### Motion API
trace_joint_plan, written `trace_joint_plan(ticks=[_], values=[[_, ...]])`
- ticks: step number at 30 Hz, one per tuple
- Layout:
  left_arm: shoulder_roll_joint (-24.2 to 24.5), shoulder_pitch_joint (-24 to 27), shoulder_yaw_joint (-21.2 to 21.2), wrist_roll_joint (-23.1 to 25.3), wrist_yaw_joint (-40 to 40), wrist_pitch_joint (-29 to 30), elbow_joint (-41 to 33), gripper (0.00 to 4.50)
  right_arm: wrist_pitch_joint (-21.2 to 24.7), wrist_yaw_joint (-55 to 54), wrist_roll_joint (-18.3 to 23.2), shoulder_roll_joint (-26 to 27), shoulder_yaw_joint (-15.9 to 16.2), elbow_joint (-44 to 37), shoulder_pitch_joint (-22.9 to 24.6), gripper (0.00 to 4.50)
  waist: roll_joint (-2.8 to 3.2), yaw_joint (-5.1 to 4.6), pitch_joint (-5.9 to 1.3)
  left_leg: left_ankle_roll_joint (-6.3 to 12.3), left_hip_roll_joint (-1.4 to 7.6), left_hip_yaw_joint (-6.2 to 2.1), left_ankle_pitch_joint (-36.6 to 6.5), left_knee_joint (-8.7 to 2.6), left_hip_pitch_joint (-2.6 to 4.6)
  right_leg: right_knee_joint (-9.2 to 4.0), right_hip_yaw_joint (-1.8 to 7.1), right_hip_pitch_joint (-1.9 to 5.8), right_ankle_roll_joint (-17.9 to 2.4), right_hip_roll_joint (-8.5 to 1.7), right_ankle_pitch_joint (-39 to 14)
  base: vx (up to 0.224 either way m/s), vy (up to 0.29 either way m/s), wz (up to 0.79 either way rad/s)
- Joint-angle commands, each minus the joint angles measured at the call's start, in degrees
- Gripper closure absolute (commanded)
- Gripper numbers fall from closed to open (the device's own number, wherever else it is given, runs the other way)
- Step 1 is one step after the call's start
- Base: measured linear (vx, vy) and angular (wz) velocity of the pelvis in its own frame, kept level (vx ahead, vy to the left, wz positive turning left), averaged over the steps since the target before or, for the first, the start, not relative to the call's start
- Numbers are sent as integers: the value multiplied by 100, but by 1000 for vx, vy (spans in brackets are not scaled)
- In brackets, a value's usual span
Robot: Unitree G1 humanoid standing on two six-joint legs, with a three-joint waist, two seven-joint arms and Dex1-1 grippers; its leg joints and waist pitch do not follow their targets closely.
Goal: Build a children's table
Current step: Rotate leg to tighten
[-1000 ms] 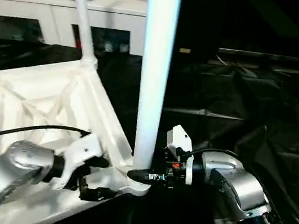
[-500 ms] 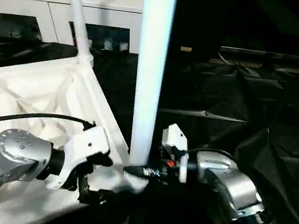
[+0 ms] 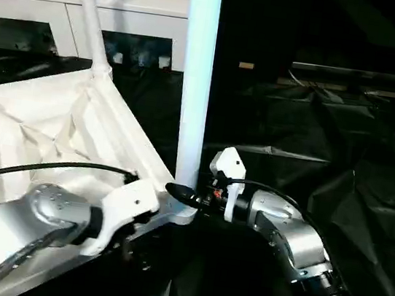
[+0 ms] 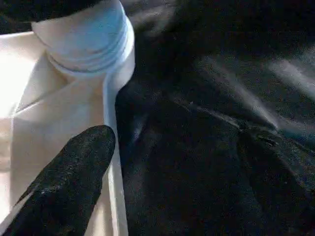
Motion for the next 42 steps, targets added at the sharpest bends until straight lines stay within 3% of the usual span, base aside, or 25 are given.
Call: trace_joint_plan(ticks=[1,9,10,11,15,20,25,30,33,36,39,42], values=[[-92,16,-151,280,248,-159,188,0,96,-120,-128,-29,-44,165,48,254,75,13,-231,-239,398,-264,-2007,-475,30,-611,383,127,-654,-534,-2631,0,0,0],[142,259,-83,636,345,-699,804,0,119,-150,-85,-262,-258,155,48,254,61,12,-223,-190,396,-268,-2093,-488,36,-618,372,98,-583,-510,-2726,0,0,0],[243,354,3,734,360,-868,899,0,127,-163,-85,-336,-302,118,79,255,82,42,-226,-216,412,-260,-2162,-486,96,-634,380,48,-617,-508,-2681,0,0,0],[243,354,3,734,360,-868,899,0,127,-163,-85,-336,-302,118,79,255,81,49,-218,-220,413,-258,-2205,-486,101,-645,381,41,-633,-510,-2683,0,0,0],[407,499,189,856,350,-1129,988,0,193,-131,-27,-499,-388,-33,191,256,84,60,-229,-251,428,-269,-2197,-517,63,-604,381,85,-693,-516,-2433,0,0,0],[451,556,352,959,356,-1479,1141,0,262,-123,25,-623,-443,-210,321,256,92,122,-229,-250,432,-252,-2150,-517,63,-608,392,83,-705,-526,-2354,0,0,0],[368,590,566,810,293,-1681,1092,0,443,-22,144,-745,-409,-585,558,256,83,186,-229,-273,441,-227,-2135,-515,110,-620,408,40,-682,-511,-2292,0,0,0],[359,634,834,539,170,-1764,976,0,532,52,220,-849,-409,-791,697,257,95,210,-281,-278,451,-230,-1724,-519,40,-514,395,103,-826,-500,-1527,0,0,0],[339,594,1066,474,203,-1856,979,0,568,88,248,-930,-410,-870,765,258,99,218,-282,-243,441,-208,-1649,-499,46,-501,394,107,-919,-496,-1312,0,0,0],[459,580,963,652,150,-1946,1054,0,634,94,265,-961,-397,-955,800,258,99,213,-267,-218,446,-210,-1667,-504,30,-507,396,121,-914,-497,-1398,0,0,0],[628,615,763,878,132,-2052,1156,0,692,129,288,-987,-364,-1079,856,258,99,202,-266,-207,444,-236,-1673,-517,8,-512,391,151,-762,-509,-1569,0,0,0],[662,665,748,872,115,-2063,1153,0,736,139,350,-1034,-335,-1182,905,258,126,187,-297,-243,458,-242,-1529,-517,15,-465,382,157,-893,-508,-1136,0,0,0]])
